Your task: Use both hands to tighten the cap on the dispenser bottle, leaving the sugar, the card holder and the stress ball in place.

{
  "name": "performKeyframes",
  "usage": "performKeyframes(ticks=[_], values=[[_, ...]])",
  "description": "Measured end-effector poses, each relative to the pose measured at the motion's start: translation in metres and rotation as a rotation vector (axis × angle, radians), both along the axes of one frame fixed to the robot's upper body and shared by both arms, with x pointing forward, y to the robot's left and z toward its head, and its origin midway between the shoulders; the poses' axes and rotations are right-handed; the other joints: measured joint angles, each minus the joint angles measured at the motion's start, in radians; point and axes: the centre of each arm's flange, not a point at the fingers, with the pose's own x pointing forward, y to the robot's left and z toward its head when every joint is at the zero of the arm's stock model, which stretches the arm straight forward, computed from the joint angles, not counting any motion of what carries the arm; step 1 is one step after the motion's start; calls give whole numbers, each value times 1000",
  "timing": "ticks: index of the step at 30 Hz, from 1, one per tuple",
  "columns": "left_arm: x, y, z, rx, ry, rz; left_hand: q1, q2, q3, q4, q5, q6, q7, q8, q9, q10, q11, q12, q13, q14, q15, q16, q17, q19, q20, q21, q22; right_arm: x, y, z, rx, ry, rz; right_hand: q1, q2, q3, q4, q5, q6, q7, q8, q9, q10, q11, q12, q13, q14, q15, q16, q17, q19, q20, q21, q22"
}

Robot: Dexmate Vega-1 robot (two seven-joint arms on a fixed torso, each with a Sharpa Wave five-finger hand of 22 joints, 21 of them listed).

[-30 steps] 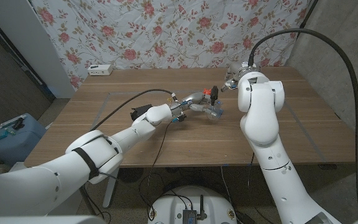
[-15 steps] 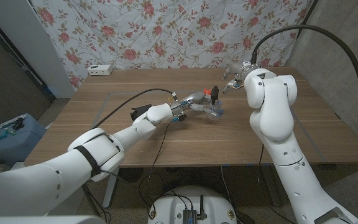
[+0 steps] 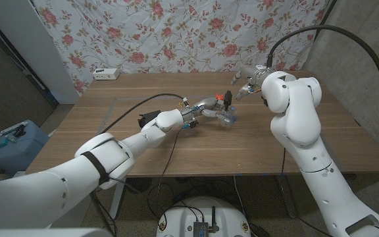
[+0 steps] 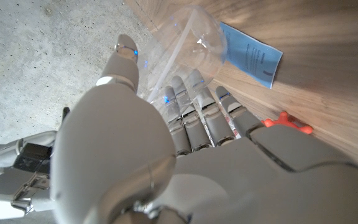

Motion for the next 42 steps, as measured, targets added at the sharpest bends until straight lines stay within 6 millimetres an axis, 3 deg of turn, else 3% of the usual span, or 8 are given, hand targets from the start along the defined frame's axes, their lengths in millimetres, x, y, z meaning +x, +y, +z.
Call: performKeyframes(ticks=[16,42], values=[[1,-3,-1,2,5,0,0,0,0,0,4,0,0,1,0,0,0,0,0,0,0,0,0,0,0,0,0,4,7,0,-15,16,72,69,9,27,0,8,-12,-1,-8,-5,-37,-24,0,0,-44,8,0,-5,-30,2,0,0],[-4,-3,-3,-2,-5,-10,0,0,0,0,3,0,0,-3,0,-4,4,1,0,0,0,0,0,0,0,0,0,12,13,-3,-58,94,64,86,10,34,7,0,8,0,5,-4,-52,-31,5,-5,-60,11,0,-4,-53,7,-4,0]])
